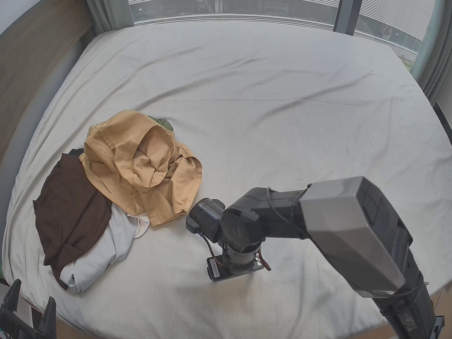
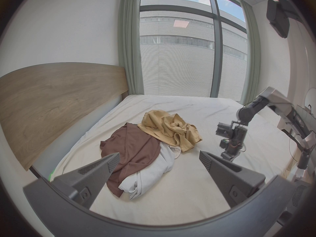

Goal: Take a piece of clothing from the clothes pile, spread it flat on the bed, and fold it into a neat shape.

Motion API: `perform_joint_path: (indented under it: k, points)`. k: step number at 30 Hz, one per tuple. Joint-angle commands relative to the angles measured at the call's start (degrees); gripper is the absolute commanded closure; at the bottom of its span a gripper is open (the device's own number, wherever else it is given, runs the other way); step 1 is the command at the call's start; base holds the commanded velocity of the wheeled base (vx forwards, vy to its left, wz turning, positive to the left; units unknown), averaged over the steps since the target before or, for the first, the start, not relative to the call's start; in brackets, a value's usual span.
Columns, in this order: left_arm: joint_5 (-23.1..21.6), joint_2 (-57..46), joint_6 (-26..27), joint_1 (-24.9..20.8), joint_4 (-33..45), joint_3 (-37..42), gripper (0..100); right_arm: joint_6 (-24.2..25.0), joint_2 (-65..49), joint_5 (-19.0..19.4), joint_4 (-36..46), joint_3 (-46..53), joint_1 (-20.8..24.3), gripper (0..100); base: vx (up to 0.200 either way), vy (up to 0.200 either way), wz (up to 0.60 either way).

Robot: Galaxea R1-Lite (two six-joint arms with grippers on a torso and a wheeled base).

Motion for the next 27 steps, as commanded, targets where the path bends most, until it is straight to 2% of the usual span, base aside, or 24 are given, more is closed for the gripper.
perform_joint_path:
  k: [1, 5, 7, 10, 11, 14, 19, 23, 27]
  points:
    - [0.1, -0.9, -0.1, 0.1, 0.1, 1.0, 0, 0.6, -6.8, 0.8, -1.2, -0.2, 1.0, 0, 0.000, 0.000, 0.00]
    - [0.1, -0.9, -0.1, 0.0, 0.1, 1.0, 0, -0.1, -9.4, 1.3, 3.6, -0.2, 0.8, 0, 0.000, 0.000, 0.00]
    - [0.1, -0.9, -0.1, 0.0, 0.1, 1.0, 0, -1.3, -12.1, 1.3, 9.4, -0.2, 0.8, 0, 0.000, 0.000, 0.00]
    - [0.0, -0.9, -0.1, 0.0, 0.1, 1.0, 0, -3.1, -17.3, 1.3, 23.0, -0.2, 0.7, 0, 0.000, 0.000, 0.00]
    - [0.0, -0.9, -0.2, 0.0, 0.0, 1.0, 0, -4.3, -20.9, 1.3, 30.9, -0.2, 1.0, 0, 0.000, 0.000, 0.00]
    - [-0.1, -0.9, -0.1, 0.0, 0.1, 1.0, 0, -5.4, -25.3, 1.2, 41.3, -0.2, 1.2, 0, 0.000, 0.000, 0.00]
    - [-0.1, -0.9, -0.1, 0.0, 0.0, 1.0, 0, -1.3, -36.7, -0.1, 42.4, -0.2, 5.5, 0, 0.000, 0.000, 0.00]
    - [-0.1, -0.9, -0.1, 0.0, 0.0, 1.0, 0, -2.1, -55.0, -6.3, 42.1, -0.2, 7.5, 0, 0.000, 0.000, 0.00]
    - [-0.1, -0.9, -0.1, 0.0, 0.0, 1.0, 0, -0.1, -70.3, -8.8, 38.5, 0.5, 8.0, 0, 0.000, 0.000, 0.00]
